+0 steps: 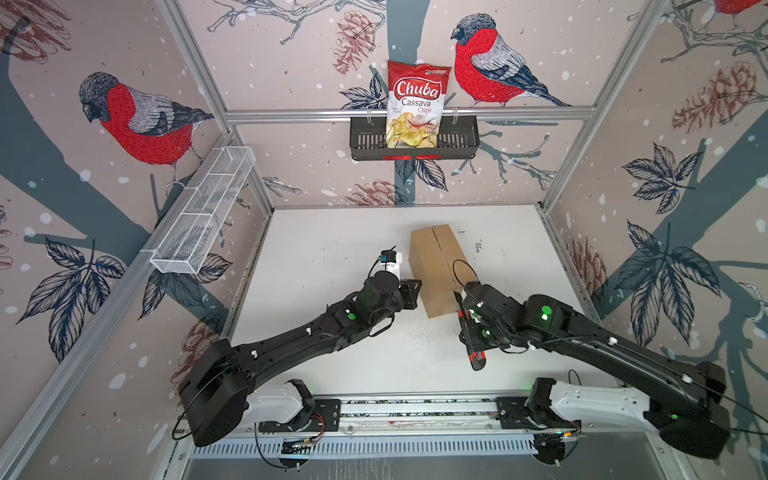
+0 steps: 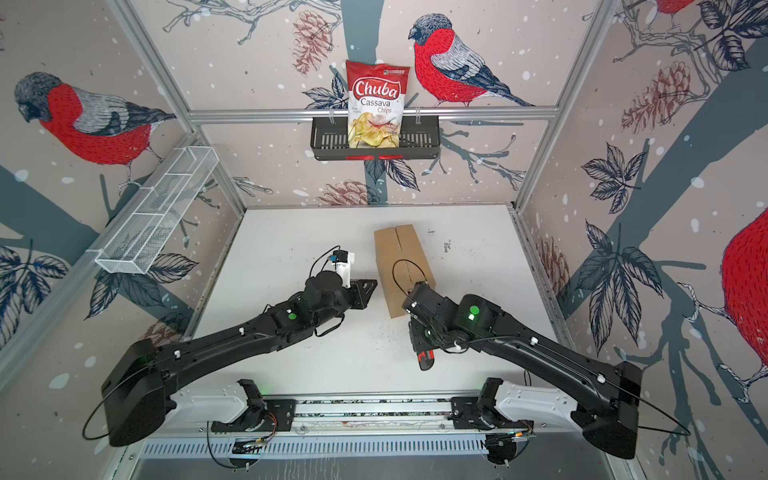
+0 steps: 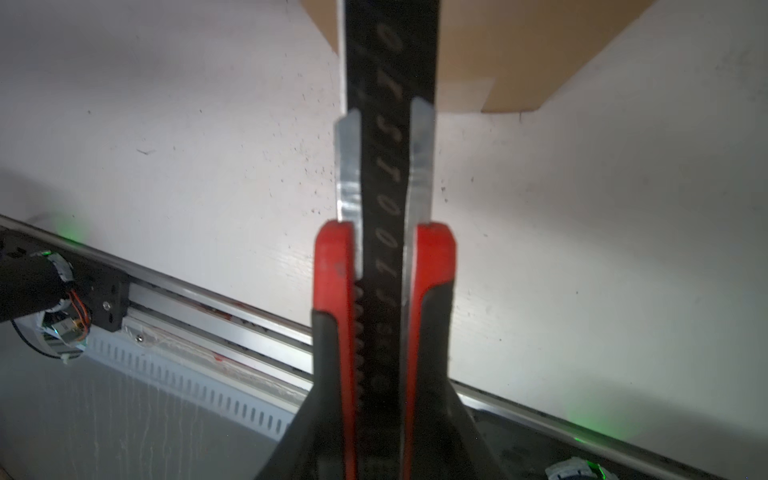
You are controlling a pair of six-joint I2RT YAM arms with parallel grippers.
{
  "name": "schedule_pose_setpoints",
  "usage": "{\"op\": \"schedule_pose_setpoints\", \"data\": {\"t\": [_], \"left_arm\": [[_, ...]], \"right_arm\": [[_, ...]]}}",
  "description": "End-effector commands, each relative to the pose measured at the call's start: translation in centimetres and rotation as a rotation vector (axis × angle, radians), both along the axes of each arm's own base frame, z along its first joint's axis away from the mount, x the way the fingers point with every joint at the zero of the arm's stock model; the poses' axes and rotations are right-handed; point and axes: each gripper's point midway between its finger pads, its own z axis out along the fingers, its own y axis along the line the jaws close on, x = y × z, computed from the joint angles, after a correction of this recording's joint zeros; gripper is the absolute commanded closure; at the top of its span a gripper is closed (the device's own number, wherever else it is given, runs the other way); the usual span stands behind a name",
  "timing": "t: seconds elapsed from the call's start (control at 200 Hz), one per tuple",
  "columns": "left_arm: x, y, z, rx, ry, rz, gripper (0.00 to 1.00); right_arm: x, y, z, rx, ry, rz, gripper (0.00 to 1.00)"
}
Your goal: Unpack the express box
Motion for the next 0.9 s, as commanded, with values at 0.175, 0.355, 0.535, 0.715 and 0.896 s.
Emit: {"op": "schedule_pose_setpoints", "data": {"t": [0.175, 0.355, 0.535, 0.715, 0.896], "left_arm": [[1.4, 4.8, -1.0, 0.046, 0.033, 0.087, 0.76], [3.3, 6.1, -0.7, 0.062, 0.038, 0.097, 0.76], [5.9, 6.4, -0.9, 0.083, 0.06, 0.085, 0.76], [8.5, 5.7, -1.2, 0.11, 0.074, 0.069, 0.77], [10.3, 4.2, -1.8, 0.127, 0.089, 0.04, 0.77]], "right_arm": [[8.3, -0.6, 5.5, -0.042, -0.215, -0.073, 0.89], [13.3, -3.4, 8.0, -0.054, -0.258, -0.134, 0.89], [17.3, -8.9, 7.0, -0.14, -0.269, -0.264, 0.89], [20.3, -11.2, 4.2, -0.167, -0.251, -0.283, 0.89], [22.5, -10.5, 0.5, -0.136, -0.2, -0.223, 0.89]]}}
